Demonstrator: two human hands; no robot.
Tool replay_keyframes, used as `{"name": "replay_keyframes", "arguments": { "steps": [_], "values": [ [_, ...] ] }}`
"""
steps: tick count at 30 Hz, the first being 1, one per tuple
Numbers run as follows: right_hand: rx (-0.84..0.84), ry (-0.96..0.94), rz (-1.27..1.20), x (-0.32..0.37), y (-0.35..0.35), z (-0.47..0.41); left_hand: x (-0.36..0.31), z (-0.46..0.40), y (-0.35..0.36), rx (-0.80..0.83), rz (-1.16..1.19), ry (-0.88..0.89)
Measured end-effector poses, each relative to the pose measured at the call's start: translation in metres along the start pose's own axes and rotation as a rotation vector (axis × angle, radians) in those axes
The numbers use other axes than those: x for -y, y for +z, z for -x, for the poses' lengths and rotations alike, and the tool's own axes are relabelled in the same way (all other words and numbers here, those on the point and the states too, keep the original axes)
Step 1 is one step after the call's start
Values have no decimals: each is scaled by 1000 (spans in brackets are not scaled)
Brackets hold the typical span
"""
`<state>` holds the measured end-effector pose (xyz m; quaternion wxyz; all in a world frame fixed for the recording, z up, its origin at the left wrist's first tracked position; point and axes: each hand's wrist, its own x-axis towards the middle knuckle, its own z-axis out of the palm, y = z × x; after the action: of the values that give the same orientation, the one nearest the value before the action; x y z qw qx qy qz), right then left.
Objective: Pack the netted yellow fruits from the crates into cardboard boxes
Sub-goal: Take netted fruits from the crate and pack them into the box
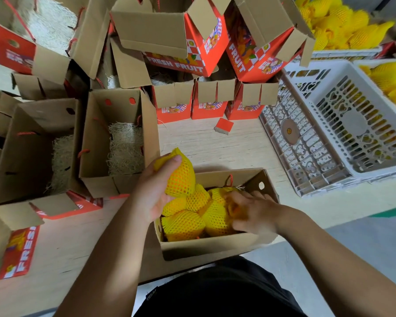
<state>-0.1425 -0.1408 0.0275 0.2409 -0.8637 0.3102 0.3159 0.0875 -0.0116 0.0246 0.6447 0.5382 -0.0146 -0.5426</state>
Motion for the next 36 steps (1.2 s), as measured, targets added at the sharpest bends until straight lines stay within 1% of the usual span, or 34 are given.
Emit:
{"name": "replay_keyframes", "arguments": {
  "steps": [2, 3, 6, 8, 11, 12, 14, 15, 17, 18, 20, 21, 23, 25, 26, 28, 30, 32, 33, 34, 35, 36],
  "values": [
    [14, 74, -92, -3, -2, -4, 1, 1, -1, -7, -4, 7],
    [7, 74, -130, -5, -1, -5, 1, 3, 0, -6, -1, 12],
    [30, 82, -48, -3, 3, -9, 2, 5, 0, -2, -5, 33],
    [32, 106, -49, -2, 2, -13, 4, 6, 1, -8, -51, 46],
    [40, 115, -146, -2, -8, -21, 7, 10, 5, -21, -170, 88],
    [6, 111, -142, -1, -10, -26, 8, 11, 6, -27, -192, 102],
    [-66, 47, -56, 6, -10, -35, 10, 13, 8, -36, -216, 127],
    [-70, 4, -54, 9, -8, -39, 11, 12, 8, -39, -219, 142],
    [-10, -34, -132, 11, -8, -45, 13, 10, 7, -32, -216, 176],
    [27, -36, -115, 9, -11, -46, 13, 10, 7, -26, -219, 191],
    [46, -33, 93, 5, -16, -45, 14, 8, 7, -25, -226, 200],
    [13, -37, 193, 6, -16, -43, 15, 7, 7, -35, -228, 202],
    [-107, -13, 299, 9, -10, -39, 16, 6, 6, -60, -241, 209],
    [-289, 95, 307, 13, -5, -35, 18, 5, 5, -88, -307, 235],
    [-339, 178, 282, 13, -5, -33, 20, 5, 4, -104, -366, 259],
    [-325, 290, 256, 12, -6, -30, 25, 6, 3, -104, -496, 312],
    [-297, 318, 252, 15, -3, -27, 33, 6, 5, -47, -633, 380],
    [-363, 317, 193, 20, -2, -21, 40, 7, 7, -48, -845, 501],
    [-458, 297, 177, 23, -1, -17, 44, 8, 7, -59, -937, 553],
    [-580, 242, 170, 26, 1, -12, 47, 9, 7, -80, -999, 583],
    [-663, 157, 152, 29, 6, -8, 50, 12, 7, -111, -1031, 598],
    [-652, 73, 108, 30, 10, -5, 53, 14, 7, -143, -1046, 612]
  ]
}}
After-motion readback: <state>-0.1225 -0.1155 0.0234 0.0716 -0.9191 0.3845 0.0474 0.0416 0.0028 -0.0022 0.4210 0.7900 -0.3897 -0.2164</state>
